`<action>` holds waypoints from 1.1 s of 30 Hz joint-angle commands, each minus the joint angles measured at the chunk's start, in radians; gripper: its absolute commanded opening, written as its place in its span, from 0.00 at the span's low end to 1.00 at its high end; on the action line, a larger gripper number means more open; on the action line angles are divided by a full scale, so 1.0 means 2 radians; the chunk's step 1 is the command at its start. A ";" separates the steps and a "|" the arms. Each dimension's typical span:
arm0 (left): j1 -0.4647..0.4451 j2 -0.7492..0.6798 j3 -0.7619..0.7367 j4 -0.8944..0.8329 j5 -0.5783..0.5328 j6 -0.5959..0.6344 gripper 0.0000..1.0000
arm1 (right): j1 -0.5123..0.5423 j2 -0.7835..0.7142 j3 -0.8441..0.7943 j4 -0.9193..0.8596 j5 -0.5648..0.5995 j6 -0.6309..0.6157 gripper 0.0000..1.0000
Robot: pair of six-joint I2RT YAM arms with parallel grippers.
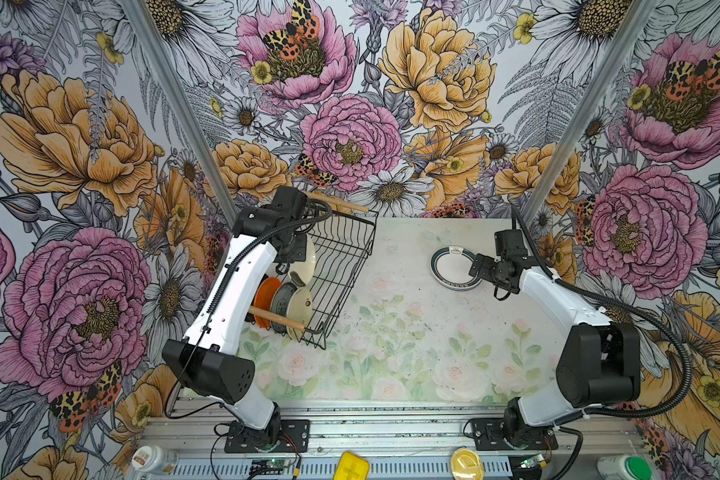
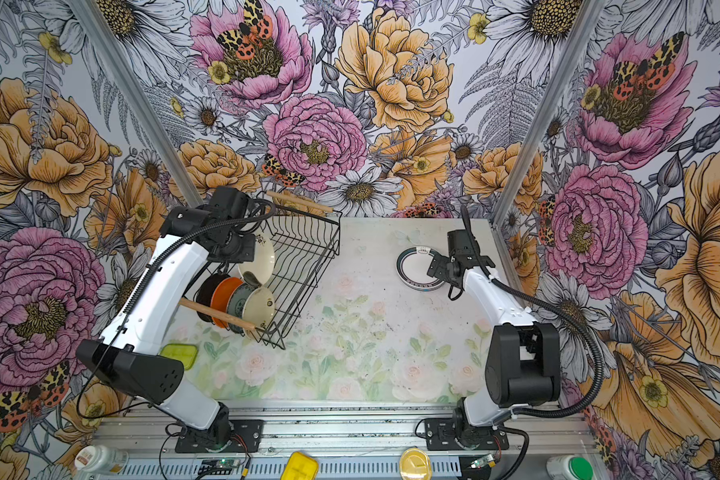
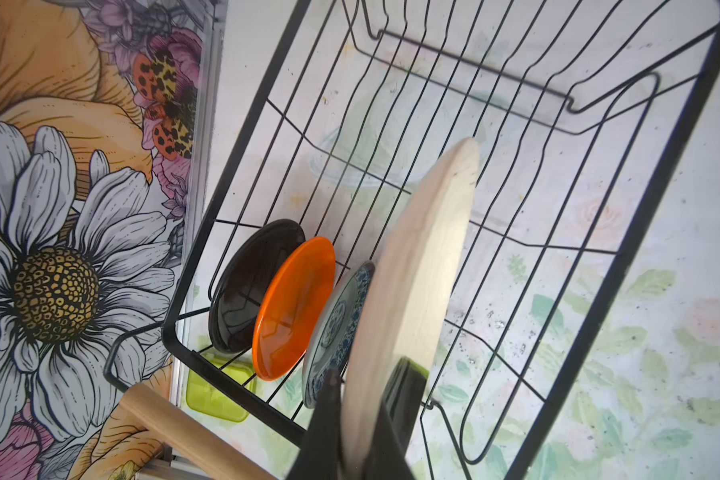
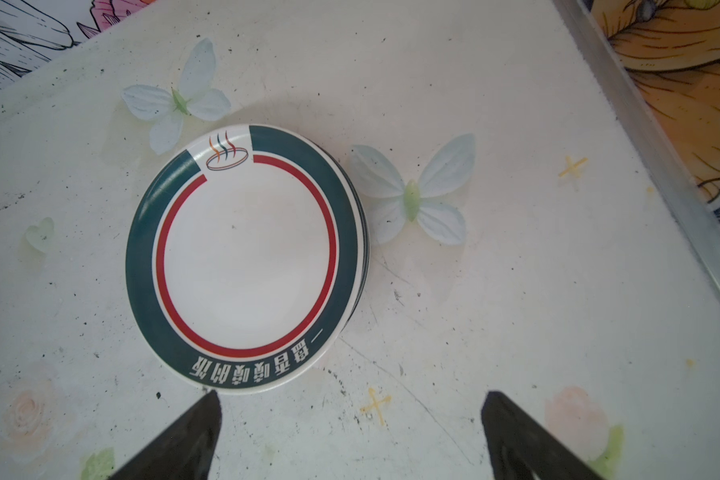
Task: Unload the plates from the dish rack
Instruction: 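Lift the cream plate from the rack with the left gripper while the right approaches, then grasp the cream plate rim with the right gripper beside the left gripper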
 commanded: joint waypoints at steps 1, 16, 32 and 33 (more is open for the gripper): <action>-0.010 -0.022 0.011 0.034 0.025 -0.056 0.00 | -0.002 -0.029 -0.004 0.018 0.012 0.001 0.99; -0.079 -0.168 -0.360 0.586 0.154 -0.377 0.00 | 0.001 -0.131 -0.096 0.128 -0.133 0.028 0.99; -0.169 -0.078 -0.416 0.780 0.118 -0.532 0.00 | 0.100 -0.221 -0.220 0.401 -0.239 0.240 0.99; -0.172 -0.068 -0.411 0.784 0.125 -0.538 0.00 | 0.108 -0.220 -0.221 0.413 -0.235 0.244 0.99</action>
